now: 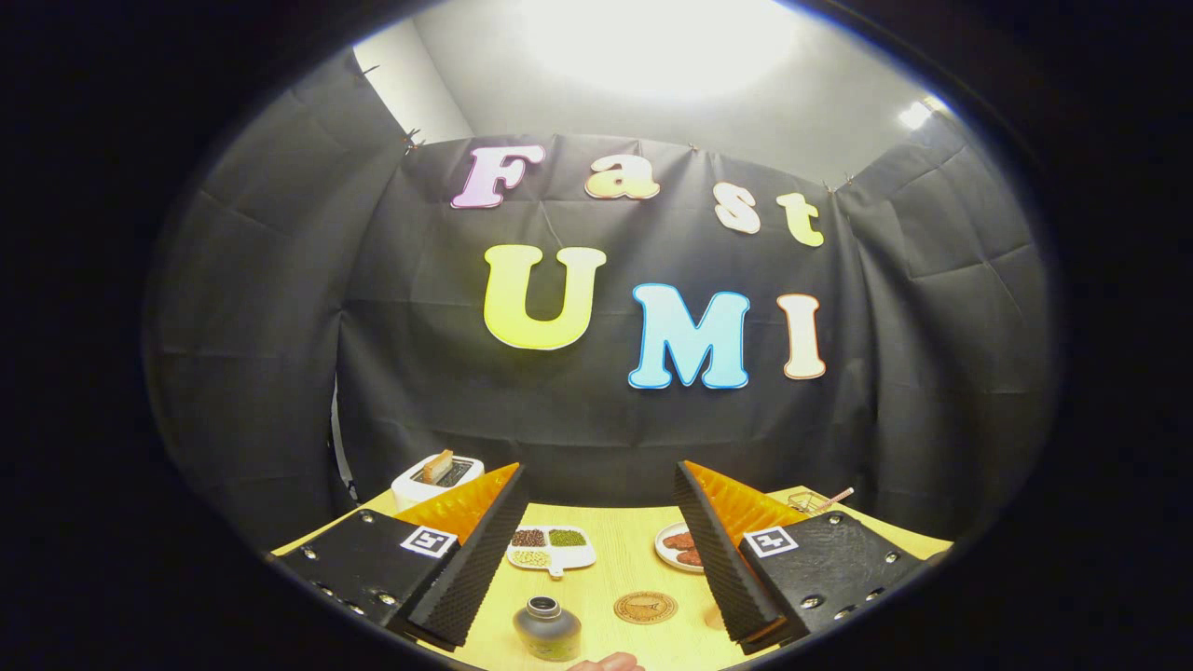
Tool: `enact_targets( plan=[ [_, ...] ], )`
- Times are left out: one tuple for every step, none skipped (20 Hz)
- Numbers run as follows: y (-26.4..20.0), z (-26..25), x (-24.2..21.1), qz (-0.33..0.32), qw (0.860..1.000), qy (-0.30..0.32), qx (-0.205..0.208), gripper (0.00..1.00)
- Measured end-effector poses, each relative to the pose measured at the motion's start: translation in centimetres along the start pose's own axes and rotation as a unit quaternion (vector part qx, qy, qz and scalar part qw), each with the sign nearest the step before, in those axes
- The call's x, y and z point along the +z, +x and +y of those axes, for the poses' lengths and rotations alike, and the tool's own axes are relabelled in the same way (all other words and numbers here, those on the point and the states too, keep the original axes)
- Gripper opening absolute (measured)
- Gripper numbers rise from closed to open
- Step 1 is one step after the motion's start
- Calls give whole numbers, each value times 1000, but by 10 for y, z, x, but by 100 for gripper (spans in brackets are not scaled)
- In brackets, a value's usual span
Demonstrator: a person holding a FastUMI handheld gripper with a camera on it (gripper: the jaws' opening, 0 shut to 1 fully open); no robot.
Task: Take the bottle from table, then pour the juice into the cup, finally place the bottle on the coaster
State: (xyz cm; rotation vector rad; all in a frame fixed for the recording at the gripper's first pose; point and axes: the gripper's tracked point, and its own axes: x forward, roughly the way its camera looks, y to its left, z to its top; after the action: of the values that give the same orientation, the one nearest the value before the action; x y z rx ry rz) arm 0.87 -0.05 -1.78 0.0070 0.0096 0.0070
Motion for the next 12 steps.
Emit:
enact_targets(
  plan=[
    [1, 1, -6, 3, 1000, -1, 0, 96],
    [1, 3, -14, 7, 1000, -1, 2, 96],
    [2, 5, -22, 9, 1000, 0, 4, 96],
    [3, 7, -29, 12, 1000, -2, 4, 97],
    [4, 8, -37, 14, 1000, -3, 4, 97],
    [5, 10, -45, 14, 1000, -3, 6, 97],
    [7, 16, -52, 14, 1000, 0, 15, 97],
    [8, 22, -58, 12, 1000, 5, 24, 97],
    [9, 27, -65, 11, 999, 8, 32, 97],
    [10, 30, -71, 9, 999, 9, 36, 96],
    [10, 31, -80, 8, 999, 8, 37, 96],
    [11, 31, -88, 11, 999, 7, 32, 97]
  ],
)
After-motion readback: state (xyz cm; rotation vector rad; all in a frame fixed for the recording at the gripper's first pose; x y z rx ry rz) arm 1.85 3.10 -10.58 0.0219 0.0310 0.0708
